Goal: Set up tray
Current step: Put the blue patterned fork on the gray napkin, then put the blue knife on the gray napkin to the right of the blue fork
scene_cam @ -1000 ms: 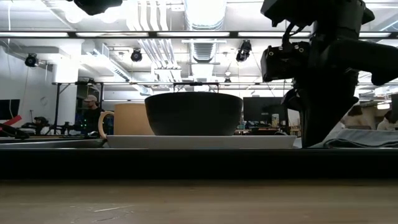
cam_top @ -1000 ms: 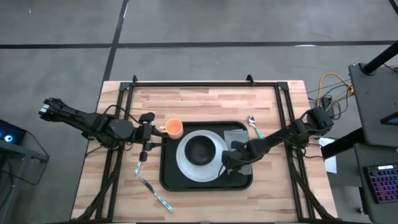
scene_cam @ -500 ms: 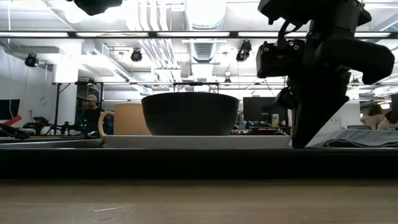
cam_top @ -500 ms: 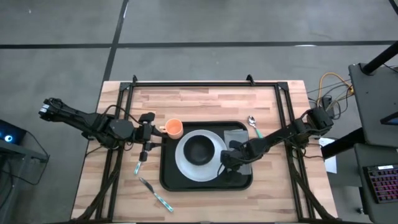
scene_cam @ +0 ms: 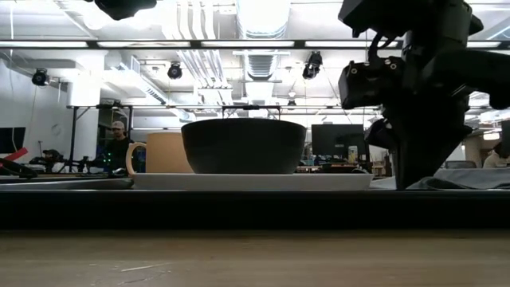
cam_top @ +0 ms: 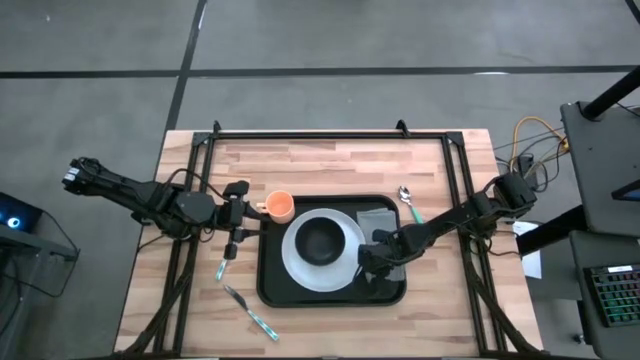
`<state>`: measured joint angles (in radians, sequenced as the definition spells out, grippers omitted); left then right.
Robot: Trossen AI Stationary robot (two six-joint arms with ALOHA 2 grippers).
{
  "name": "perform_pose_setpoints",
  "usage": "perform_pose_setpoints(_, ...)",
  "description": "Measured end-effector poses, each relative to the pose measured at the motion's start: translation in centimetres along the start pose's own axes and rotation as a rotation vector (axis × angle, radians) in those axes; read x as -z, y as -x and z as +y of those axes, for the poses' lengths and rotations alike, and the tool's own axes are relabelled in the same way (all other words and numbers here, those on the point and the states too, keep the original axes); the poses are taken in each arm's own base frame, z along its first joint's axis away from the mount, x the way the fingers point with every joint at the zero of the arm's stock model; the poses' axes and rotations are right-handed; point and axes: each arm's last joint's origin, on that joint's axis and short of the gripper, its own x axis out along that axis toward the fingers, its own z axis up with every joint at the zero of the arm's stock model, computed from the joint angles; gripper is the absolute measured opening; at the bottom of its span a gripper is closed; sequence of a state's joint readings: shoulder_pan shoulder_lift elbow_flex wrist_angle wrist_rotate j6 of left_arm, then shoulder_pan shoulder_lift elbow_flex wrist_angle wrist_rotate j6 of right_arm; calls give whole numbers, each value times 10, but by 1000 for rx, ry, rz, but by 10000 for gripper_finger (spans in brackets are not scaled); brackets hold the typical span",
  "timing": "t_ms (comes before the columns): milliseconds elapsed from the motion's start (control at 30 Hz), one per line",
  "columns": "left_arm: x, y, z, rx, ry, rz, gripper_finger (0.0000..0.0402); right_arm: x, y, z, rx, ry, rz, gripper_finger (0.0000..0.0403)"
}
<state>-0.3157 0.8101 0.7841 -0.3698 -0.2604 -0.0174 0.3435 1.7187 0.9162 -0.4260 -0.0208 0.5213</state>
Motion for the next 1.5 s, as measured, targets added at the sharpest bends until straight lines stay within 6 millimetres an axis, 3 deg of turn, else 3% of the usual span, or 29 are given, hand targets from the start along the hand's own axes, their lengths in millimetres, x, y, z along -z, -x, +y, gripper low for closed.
perform_pose_setpoints(400,0,0,0,11,3,0,119,-7,-17,3,20,1,-24,8)
perform_pose_setpoints(567,0,0,-1,31,5,-4,119,-10,-10,4,25,15,-41,8)
perform_pose_setpoints(933,-3,0,-1,32,5,-27,119,-14,32,5,108,64,-48,8)
perform_pose_setpoints(1100,4,2,0,8,14,39,118,-24,63,10,142,142,-86,8)
perform_pose_setpoints(1333,22,17,14,-441,429,77,113,-23,107,-1,491,62,-235,8)
perform_pose_setpoints(1500,37,15,11,-585,550,137,89,-17,135,-11,659,33,-369,9)
